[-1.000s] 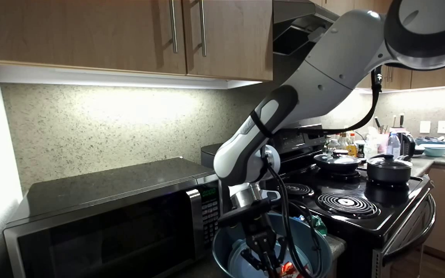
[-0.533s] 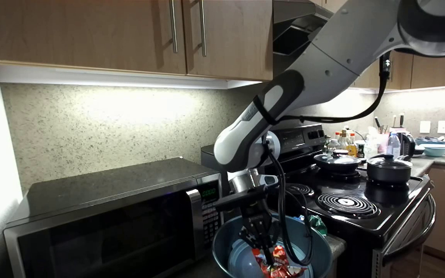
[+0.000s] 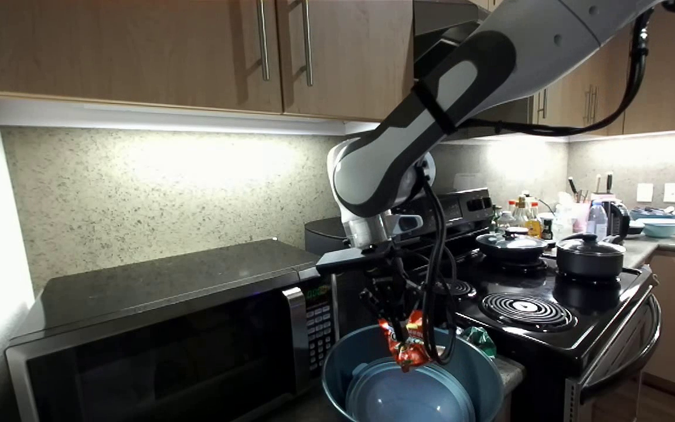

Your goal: Remove all the objects from the bowl

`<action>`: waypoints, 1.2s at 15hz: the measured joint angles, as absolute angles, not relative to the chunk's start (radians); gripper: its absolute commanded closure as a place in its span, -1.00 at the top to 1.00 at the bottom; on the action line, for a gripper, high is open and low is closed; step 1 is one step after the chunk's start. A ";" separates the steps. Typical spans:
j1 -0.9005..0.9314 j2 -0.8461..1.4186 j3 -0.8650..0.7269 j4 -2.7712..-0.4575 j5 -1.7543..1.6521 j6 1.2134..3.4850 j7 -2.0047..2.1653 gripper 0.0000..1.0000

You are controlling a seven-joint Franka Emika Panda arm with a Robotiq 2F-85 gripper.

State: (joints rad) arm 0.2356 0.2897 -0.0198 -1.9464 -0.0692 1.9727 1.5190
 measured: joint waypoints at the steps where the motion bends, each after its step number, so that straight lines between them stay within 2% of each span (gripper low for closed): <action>1: 0.236 0.268 -0.018 -1.963 -0.086 1.980 1.554 -0.98; 11: 0.213 0.238 0.005 -1.993 -0.061 1.980 1.557 -1.00; 18: 0.133 0.234 -0.054 -1.995 -0.051 2.079 1.749 -1.00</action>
State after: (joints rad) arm 0.1326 0.2340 -0.0539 -1.9950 -0.0507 2.0789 1.7493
